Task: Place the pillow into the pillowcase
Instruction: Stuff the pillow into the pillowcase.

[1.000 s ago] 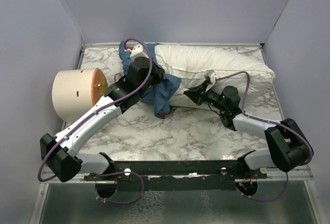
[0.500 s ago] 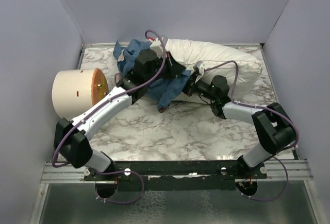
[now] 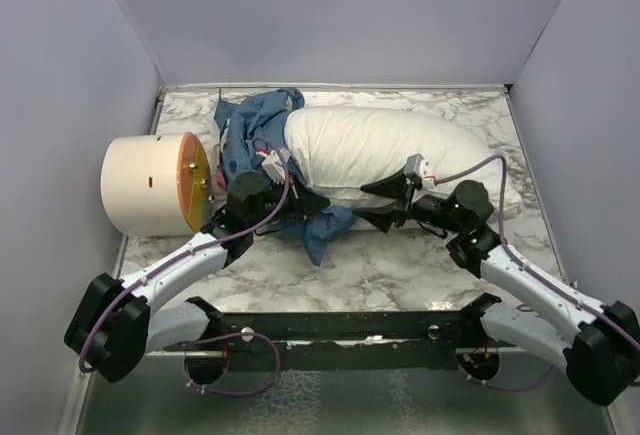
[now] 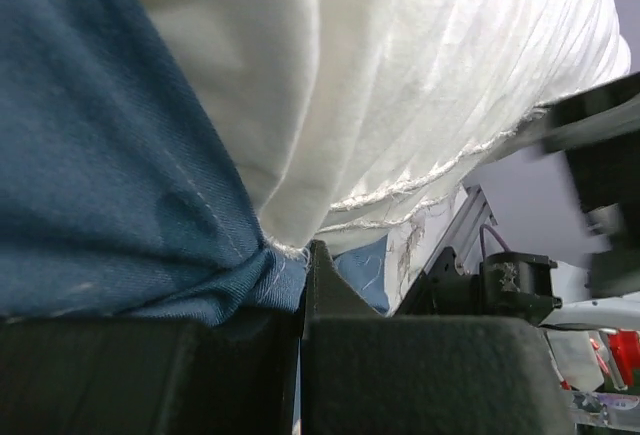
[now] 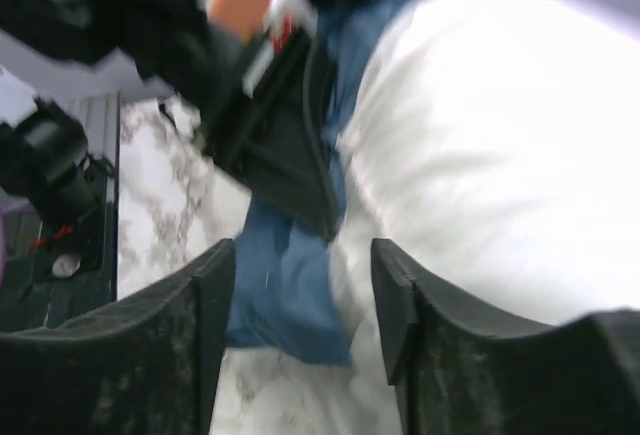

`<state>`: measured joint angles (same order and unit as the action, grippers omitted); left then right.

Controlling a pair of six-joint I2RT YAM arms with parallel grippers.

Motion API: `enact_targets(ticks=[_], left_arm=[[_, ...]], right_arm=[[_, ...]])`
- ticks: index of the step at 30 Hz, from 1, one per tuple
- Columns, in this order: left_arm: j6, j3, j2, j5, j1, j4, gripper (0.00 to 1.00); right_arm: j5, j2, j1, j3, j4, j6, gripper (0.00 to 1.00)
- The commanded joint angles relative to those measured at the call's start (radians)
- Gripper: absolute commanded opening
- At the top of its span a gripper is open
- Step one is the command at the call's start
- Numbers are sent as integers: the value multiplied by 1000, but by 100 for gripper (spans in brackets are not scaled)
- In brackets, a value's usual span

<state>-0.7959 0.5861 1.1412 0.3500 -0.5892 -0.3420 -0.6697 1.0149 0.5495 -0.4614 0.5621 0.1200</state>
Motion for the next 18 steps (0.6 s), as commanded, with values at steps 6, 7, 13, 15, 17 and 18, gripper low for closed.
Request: enact_targets(ticks=[6,7,13,15,17,18], left_arm=[[18,-140,-145,3,8,-52,0],[18,-154,-168,-3,8,-51,0],[46,-192,-311,-54,9,17,0],[58,-190,-354,-65,10,53,0],[59,-192,-392,-66,11,79,0],[56,-193,-407,-64,12,95,0]], right_arm=[[85,186,0,-561,-471,-75,79],[94,259,0,-629,-510,-72,80],[153,546,49,-809,-590,-82,79],[169,603,82,-813,-645,-108,68],[180,642,116,-776,-678,-119,41],[194,651,131,-740,-674,-118,29]])
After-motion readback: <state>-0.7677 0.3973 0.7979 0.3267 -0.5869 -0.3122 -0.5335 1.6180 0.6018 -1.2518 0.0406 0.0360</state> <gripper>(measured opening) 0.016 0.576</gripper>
